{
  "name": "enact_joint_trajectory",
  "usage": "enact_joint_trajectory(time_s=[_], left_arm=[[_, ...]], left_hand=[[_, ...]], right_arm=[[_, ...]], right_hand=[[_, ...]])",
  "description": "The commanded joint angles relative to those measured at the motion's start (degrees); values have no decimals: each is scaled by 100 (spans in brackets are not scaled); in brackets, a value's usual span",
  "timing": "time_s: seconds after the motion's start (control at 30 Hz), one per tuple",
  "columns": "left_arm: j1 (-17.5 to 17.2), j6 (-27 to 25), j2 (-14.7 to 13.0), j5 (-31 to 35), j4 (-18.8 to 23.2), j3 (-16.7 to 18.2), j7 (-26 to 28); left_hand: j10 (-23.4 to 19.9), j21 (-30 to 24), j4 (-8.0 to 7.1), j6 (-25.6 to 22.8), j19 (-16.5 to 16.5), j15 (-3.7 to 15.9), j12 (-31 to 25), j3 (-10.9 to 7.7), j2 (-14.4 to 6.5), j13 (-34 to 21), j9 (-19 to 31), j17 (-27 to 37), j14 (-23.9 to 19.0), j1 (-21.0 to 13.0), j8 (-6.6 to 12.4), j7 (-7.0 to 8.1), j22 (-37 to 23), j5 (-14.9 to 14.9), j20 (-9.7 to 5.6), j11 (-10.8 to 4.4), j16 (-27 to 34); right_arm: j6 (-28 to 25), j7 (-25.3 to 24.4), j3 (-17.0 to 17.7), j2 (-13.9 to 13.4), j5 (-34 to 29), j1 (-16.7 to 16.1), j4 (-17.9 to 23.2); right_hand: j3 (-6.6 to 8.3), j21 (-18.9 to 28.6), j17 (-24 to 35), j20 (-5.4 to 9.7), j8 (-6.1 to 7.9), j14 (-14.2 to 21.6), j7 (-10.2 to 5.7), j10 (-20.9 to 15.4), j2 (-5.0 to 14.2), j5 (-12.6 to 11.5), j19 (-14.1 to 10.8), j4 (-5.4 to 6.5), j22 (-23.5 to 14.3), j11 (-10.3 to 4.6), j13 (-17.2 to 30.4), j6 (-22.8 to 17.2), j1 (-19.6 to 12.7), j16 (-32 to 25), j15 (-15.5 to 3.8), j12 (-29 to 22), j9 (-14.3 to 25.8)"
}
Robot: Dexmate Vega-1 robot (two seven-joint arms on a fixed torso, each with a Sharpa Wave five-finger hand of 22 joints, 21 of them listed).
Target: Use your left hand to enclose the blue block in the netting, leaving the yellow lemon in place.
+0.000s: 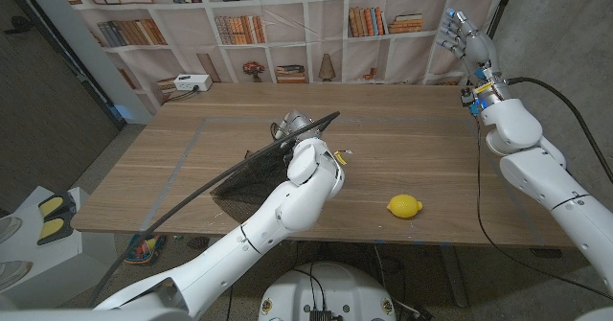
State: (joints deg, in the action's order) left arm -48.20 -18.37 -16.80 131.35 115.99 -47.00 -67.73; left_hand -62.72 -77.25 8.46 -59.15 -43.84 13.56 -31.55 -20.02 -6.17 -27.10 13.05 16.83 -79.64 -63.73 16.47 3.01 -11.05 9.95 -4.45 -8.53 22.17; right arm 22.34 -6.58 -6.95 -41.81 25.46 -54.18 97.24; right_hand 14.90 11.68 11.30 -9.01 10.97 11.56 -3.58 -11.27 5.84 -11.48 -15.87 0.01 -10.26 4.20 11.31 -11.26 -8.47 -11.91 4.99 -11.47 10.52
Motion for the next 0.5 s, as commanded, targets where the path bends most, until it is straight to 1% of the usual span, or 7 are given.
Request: enact_joint_trajectory(time_s=[0.03,0.07,0.1,0.17,0.3,0.43,0.5], left_arm=[[-49,-76,520,137,-44,293,-866],[-51,-90,578,21,-36,362,-940],[-48,-103,609,-52,-38,403,-984],[-21,-40,660,-97,-71,454,-1123],[-260,478,1133,-127,-114,894,-1123],[-347,770,1277,-445,-98,1092,-1123],[-333,866,1203,-773,-74,1120,-1123]], left_hand=[[-504,-117,-462,-55,-301,-7,293,128,-137,373,-19,-88,-90,838,-110,-228,98,26,-581,-345,221],[-511,83,-1043,-60,-502,-21,449,309,-86,463,-110,-148,-17,1767,-254,-303,135,102,-581,-336,221],[-553,222,-1415,-76,-671,-51,529,437,-29,520,-144,-181,-26,2280,-300,-351,144,141,-576,-250,225],[-586,408,-1756,78,-852,-77,670,609,89,667,-171,-248,-23,2796,-401,-466,149,197,-551,-83,225],[-519,894,-1853,1420,-895,-86,1101,997,435,1068,-204,-472,17,3606,-615,-320,147,345,-365,22,76],[-264,1530,-1858,2468,-361,-91,1433,1412,622,1221,-213,-549,148,4389,-617,-266,126,510,-119,120,-83],[294,1944,-1785,2807,70,-89,1732,1554,563,1208,-214,-634,793,4637,-561,-233,104,635,47,140,-550]], right_arm=[[-30,-10,-86,51,-60,118,-55],[-29,-24,-89,55,-76,119,-54],[-36,-41,-90,56,-91,118,-46],[-21,-40,-93,62,-94,123,-51],[-26,-50,-104,66,-113,132,-48],[-2,-49,-123,72,-149,155,-66],[-3,-55,-131,76,-162,166,-69]], right_hand=[[39,14,29,-5,10,48,-1,-35,27,0,-32,-1,-13,-15,16,-31,15,-13,17,-4,20],[39,14,29,-6,8,47,-2,-34,27,0,-32,-1,-13,-19,16,-26,14,-13,19,-4,20],[40,15,29,-4,7,50,-1,-33,27,0,-33,-1,-13,-17,16,-24,14,-14,19,-3,20],[42,16,29,-8,8,52,1,-34,27,0,-36,-1,-13,-17,16,-25,13,-14,20,-4,20],[45,16,29,-13,6,54,-5,-36,25,1,-38,-2,-13,-16,16,-21,12,-14,23,-4,19],[46,17,29,-16,8,60,-4,-33,23,2,-41,-2,-12,-18,16,-24,12,-16,21,-3,19],[47,16,29,-17,8,62,-5,-34,22,2,-41,-2,-12,-17,16,-24,12,-17,22,-3,19]])
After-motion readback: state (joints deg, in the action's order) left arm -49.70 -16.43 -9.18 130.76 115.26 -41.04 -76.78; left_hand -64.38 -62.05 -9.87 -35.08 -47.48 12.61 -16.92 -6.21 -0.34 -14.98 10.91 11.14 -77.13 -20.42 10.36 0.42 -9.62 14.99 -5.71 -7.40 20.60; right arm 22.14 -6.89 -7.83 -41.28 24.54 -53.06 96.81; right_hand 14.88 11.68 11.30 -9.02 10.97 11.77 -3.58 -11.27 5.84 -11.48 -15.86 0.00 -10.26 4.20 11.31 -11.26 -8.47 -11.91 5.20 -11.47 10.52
